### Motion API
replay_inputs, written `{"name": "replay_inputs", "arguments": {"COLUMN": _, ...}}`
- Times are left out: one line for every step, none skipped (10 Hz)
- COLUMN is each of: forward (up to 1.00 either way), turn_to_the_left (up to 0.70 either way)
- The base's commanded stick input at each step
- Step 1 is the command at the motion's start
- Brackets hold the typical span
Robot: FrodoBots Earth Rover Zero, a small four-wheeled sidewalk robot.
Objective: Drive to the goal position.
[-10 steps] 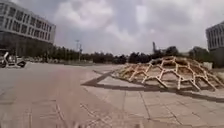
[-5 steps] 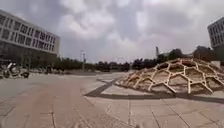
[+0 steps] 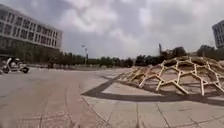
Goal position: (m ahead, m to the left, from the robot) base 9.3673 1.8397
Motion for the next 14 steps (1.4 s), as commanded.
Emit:
{"name": "replay_inputs", "arguments": {"forward": 0.0, "turn_to_the_left": 0.7}}
{"name": "replay_inputs", "arguments": {"forward": 0.0, "turn_to_the_left": 0.7}}
{"name": "replay_inputs", "arguments": {"forward": 0.0, "turn_to_the_left": 0.7}}
{"name": "replay_inputs", "arguments": {"forward": 0.0, "turn_to_the_left": 0.7}}
{"name": "replay_inputs", "arguments": {"forward": 0.0, "turn_to_the_left": 0.7}}
{"name": "replay_inputs", "arguments": {"forward": 0.0, "turn_to_the_left": 0.7}}
{"name": "replay_inputs", "arguments": {"forward": 0.0, "turn_to_the_left": 0.7}}
{"name": "replay_inputs", "arguments": {"forward": 0.0, "turn_to_the_left": 0.7}}
{"name": "replay_inputs", "arguments": {"forward": 0.0, "turn_to_the_left": 0.7}}
{"name": "replay_inputs", "arguments": {"forward": 0.0, "turn_to_the_left": 0.7}}
{"name": "replay_inputs", "arguments": {"forward": 0.0, "turn_to_the_left": 0.7}}
{"name": "replay_inputs", "arguments": {"forward": 0.0, "turn_to_the_left": 0.7}}
{"name": "replay_inputs", "arguments": {"forward": 0.0, "turn_to_the_left": 0.7}}
{"name": "replay_inputs", "arguments": {"forward": 0.27, "turn_to_the_left": 0.43}}
